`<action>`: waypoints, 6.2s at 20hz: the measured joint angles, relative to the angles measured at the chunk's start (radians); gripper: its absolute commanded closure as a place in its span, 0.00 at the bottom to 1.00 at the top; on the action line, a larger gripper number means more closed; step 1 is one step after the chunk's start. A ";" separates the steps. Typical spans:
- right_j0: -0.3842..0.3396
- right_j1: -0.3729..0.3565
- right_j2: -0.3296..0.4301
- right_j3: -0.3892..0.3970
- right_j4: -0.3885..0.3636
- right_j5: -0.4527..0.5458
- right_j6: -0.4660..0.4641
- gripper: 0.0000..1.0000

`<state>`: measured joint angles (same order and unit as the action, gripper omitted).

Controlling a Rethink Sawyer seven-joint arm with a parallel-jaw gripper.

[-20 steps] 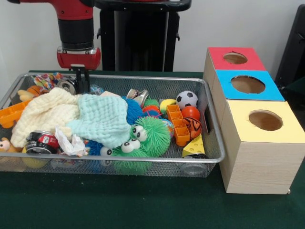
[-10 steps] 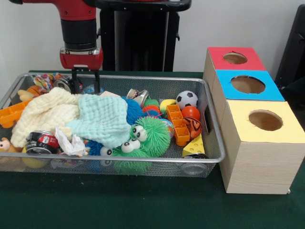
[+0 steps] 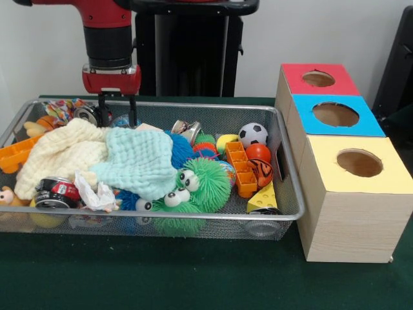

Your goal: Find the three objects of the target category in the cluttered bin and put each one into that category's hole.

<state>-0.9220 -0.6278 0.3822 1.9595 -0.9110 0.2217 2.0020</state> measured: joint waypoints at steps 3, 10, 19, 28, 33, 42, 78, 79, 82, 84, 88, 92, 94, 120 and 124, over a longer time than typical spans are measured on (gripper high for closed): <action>-0.005 0.001 0.000 0.003 0.000 0.000 0.000 0.00; -0.041 0.001 0.001 0.023 -0.001 0.000 0.000 0.00; -0.047 0.002 -0.001 0.055 -0.001 0.000 0.000 0.00; 0.002 0.002 -0.022 0.064 -0.001 -0.006 0.000 0.00; 0.029 0.013 -0.041 0.064 -0.013 -0.029 0.000 0.00; 0.038 0.058 -0.069 0.062 -0.052 -0.120 0.000 0.00; -0.128 0.083 -0.001 0.062 -0.052 -0.129 0.000 0.00; -0.128 0.083 -0.001 0.062 -0.052 -0.128 0.000 0.00; -0.128 0.079 0.005 0.062 -0.052 -0.112 0.000 0.00; -0.128 0.075 0.010 0.062 -0.052 -0.099 0.000 0.00; -0.128 0.064 0.032 0.062 -0.047 -0.056 0.000 0.00; -0.128 0.063 0.055 0.063 -0.030 -0.006 0.000 0.00; -0.129 0.063 0.066 0.062 -0.021 0.016 0.000 0.00; -0.177 0.050 0.178 0.041 0.020 0.126 0.000 0.00; -0.189 0.054 0.187 0.028 0.019 0.126 0.000 0.00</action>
<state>-1.1108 -0.5742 0.5697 1.9874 -0.8915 0.3478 2.0017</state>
